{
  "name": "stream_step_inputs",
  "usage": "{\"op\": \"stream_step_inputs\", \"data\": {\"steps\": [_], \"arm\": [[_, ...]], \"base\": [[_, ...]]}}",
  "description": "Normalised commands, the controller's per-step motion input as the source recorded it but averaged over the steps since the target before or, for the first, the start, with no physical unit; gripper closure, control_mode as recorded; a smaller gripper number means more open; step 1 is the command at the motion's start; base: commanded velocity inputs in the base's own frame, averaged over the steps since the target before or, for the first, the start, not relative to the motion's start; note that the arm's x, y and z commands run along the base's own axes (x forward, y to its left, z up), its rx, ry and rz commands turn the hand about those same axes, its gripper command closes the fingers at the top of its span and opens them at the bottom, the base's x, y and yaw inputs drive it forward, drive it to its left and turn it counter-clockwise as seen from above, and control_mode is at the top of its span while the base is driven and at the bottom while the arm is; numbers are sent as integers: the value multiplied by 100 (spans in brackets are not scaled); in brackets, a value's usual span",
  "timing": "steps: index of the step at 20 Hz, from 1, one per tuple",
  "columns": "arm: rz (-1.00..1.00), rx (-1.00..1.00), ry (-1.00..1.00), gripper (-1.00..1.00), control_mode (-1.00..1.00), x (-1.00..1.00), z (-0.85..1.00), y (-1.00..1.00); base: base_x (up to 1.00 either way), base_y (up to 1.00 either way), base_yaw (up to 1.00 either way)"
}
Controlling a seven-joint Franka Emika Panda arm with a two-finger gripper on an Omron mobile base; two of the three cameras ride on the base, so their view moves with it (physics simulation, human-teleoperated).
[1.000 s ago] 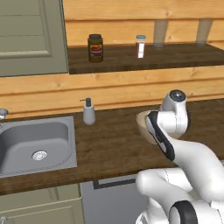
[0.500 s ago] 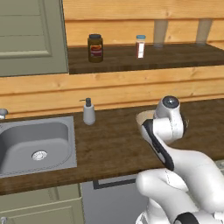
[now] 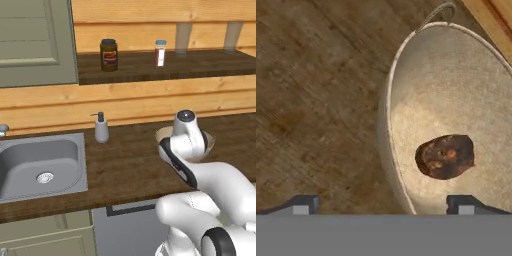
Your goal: Open the cabinet, pick up the bread from the cabinet and place it in the basket. Then move the basket to the dining counter.
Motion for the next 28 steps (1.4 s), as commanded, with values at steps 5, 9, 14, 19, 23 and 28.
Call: {"op": "stream_step_inputs", "data": {"steps": [5, 9, 14, 19, 23, 28], "arm": [[13, -14, 23, -100, -100, 67, -27, -12], [13, -8, 15, -100, -100, 39, -42, -17], [9, -2, 18, -100, -100, 16, -71, -23], [5, 0, 9, 100, -100, -1, -98, -42], [4, 0, 6, 100, -100, -16, -99, -63], [8, 0, 2, 100, -100, -38, -59, -11]], "base": [[0, 0, 0], [0, 0, 0], [0, 0, 0], [0, 0, 0], [0, 0, 0], [0, 0, 0]]}}
